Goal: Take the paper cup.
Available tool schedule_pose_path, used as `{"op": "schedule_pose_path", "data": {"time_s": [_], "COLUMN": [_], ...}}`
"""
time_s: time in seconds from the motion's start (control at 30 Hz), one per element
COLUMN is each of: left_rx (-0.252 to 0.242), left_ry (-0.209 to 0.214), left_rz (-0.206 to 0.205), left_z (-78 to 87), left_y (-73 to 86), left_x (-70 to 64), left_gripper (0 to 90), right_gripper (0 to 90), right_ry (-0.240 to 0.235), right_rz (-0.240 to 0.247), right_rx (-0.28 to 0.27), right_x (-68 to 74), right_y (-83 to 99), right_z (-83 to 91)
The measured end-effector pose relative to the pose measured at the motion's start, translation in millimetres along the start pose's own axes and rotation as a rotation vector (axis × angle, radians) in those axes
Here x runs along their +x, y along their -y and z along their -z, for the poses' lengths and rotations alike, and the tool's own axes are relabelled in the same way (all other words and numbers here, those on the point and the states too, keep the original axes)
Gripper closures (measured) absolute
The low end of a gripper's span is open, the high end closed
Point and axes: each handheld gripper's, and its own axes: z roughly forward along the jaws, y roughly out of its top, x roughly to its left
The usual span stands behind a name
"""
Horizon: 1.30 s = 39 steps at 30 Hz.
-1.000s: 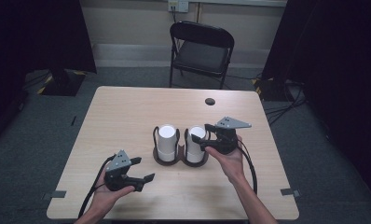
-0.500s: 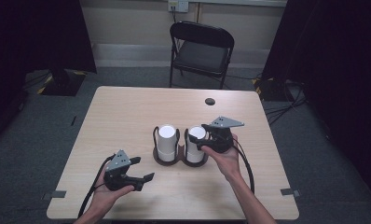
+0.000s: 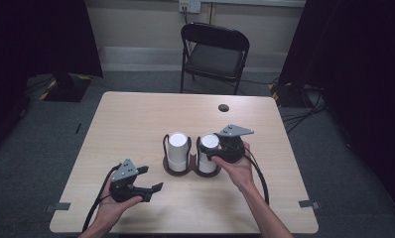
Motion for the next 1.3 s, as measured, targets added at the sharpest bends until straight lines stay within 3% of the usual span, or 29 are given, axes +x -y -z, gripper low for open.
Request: {"op": "schedule_pose_path", "data": {"time_s": [0.5,0.7,1.3], "left_rx": [0.004,0.005,0.009], "left_ry": [0.011,0.013,0.009], "left_rz": [-0.002,0.0,-0.001], "left_z": [-1.1,-1.5,-2.7], "left_y": [0.1,0.1,0.2], "left_x": [-0.9,-1.1,-0.7], "left_gripper": [18.2,18.3,18.3], "right_gripper": [33.0,33.2,33.3], "right_ry": [0.009,0.014,0.004], "right_rz": [-0.024,-0.039,-0.072], "right_rx": [-0.019,-0.062,-0.103], "right_x": [-1.8,-2.6,-5.2], "right_y": [-0.8,-3.2,-8.8], "right_z": [2.5,8.5,15.9]}}
